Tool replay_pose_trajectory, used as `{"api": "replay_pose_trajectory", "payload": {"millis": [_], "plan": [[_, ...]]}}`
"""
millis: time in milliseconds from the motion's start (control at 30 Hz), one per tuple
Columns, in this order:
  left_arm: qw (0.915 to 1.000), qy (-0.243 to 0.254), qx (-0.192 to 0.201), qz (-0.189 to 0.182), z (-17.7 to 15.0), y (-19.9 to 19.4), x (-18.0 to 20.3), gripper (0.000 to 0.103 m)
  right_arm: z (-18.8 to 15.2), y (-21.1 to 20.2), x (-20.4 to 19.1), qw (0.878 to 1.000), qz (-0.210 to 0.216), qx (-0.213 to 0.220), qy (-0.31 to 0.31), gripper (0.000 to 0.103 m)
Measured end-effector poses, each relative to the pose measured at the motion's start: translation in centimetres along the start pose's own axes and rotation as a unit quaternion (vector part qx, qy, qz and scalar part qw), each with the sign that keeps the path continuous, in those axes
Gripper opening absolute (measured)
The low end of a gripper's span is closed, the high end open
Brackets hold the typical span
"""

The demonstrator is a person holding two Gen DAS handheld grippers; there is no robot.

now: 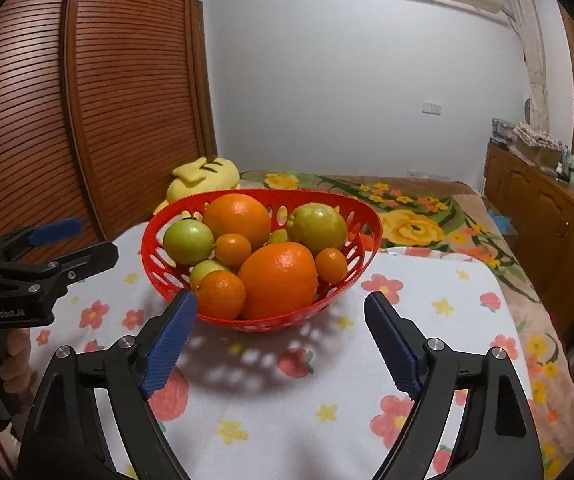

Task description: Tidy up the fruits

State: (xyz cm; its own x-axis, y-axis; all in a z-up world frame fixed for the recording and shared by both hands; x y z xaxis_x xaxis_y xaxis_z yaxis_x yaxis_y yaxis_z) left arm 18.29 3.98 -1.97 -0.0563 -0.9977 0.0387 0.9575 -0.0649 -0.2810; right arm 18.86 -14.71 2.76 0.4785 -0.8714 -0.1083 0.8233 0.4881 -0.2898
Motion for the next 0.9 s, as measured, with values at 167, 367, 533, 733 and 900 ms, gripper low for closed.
{"api": "replay_pose_trajectory", "payload": {"millis": [167, 367, 533, 733, 900], "plan": [[1.0000, -0.007, -0.004, -0.006, -0.2, -0.6, 0.2, 0.097, -0.3, -0.6, -0.2, 1.000, -0.010, 0.003, -0.003, 0.089], [0.9999, -0.008, -0.006, -0.008, -0.5, -1.5, 0.7, 0.097, -0.8, -1.3, 0.0, 1.000, -0.017, 0.003, 0.003, 0.089], [0.9999, -0.011, -0.006, -0.008, -0.7, -2.7, 1.1, 0.097, -1.0, -2.5, 0.2, 1.000, -0.030, 0.005, 0.003, 0.089], [0.9999, 0.002, 0.010, -0.001, 0.2, -5.0, 1.8, 0.097, -0.6, -5.0, 0.3, 0.999, -0.039, 0.023, 0.004, 0.089], [0.9997, 0.000, 0.022, 0.000, 0.9, -7.0, 1.8, 0.097, -0.1, -7.1, 0.4, 0.998, -0.042, 0.040, 0.009, 0.089]]}}
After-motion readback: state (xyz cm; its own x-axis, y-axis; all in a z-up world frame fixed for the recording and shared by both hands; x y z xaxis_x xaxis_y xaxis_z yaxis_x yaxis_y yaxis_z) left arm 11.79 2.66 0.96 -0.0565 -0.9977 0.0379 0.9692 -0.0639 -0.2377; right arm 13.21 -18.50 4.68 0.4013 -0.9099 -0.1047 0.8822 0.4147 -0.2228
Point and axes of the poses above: each gripper's, at about its wrist camera, not at the fingertips, and y roughly the way its jaws point, x to its right, z to its top, the point moved 3 cm from there along y, roughly the way its jaws point, and after that the axes turned 13 degrees about x, right-handed, at the moved point
